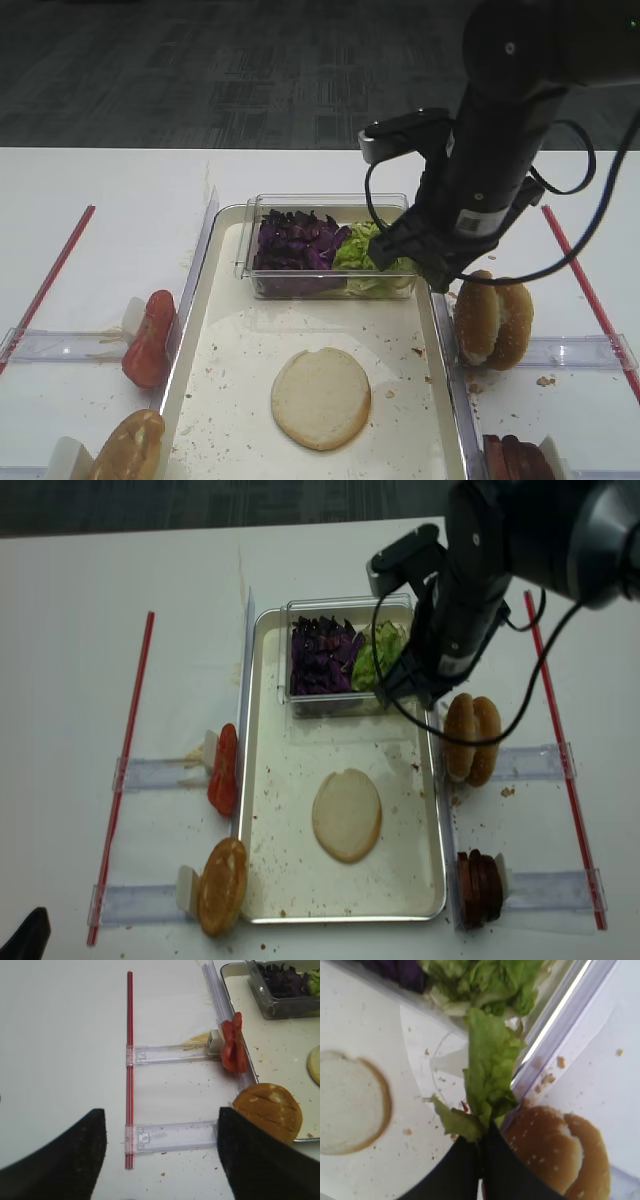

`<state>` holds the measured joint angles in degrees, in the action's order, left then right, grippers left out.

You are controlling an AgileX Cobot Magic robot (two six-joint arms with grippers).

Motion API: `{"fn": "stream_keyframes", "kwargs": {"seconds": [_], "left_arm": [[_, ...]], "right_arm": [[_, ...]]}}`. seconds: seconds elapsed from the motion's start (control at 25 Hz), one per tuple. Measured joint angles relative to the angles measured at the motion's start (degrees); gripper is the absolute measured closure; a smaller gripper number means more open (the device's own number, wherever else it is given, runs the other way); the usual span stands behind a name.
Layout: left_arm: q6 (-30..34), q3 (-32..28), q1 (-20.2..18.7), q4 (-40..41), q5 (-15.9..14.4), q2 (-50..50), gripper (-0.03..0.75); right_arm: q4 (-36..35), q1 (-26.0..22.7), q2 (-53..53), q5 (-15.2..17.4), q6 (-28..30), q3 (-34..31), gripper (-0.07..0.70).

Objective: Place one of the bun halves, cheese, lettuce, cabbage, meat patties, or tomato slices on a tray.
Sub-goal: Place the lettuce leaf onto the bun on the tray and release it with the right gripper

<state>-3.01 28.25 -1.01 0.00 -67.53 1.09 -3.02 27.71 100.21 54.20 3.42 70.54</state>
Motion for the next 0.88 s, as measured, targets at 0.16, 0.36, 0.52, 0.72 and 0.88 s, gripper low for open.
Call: {"fn": "stream_keyframes", "kwargs": {"seconds": [0.16, 0.36, 0.52, 0.72, 0.88], "left_arm": [[0.00, 0.00, 0.00, 0.00, 0.00, 0.00, 0.244], [0.00, 0.00, 0.00, 0.00, 0.00, 0.00, 0.244], [0.00, 0.00, 0.00, 0.00, 0.00, 0.00, 0.244], [0.00, 0.00, 0.00, 0.00, 0.00, 0.00, 0.244], [0.00, 0.00, 0.00, 0.00, 0.00, 0.00, 0.244]], "right_arm": [[-0.30, 0.12, -1.37, -1.60, 0.00, -3.54, 0.584], [-0.42, 4.75, -1.58, -2.90, 0.21, -3.67, 0.585], [-0.76, 12.79, -1.58, -4.27, -0.03, -3.67, 0.585], [-1.12, 20.21, -1.58, -6.55, -1.12, -3.67, 0.585], [-1.14, 21.24, -1.58, -7.16, -2.41, -3.67, 0.585]]}}
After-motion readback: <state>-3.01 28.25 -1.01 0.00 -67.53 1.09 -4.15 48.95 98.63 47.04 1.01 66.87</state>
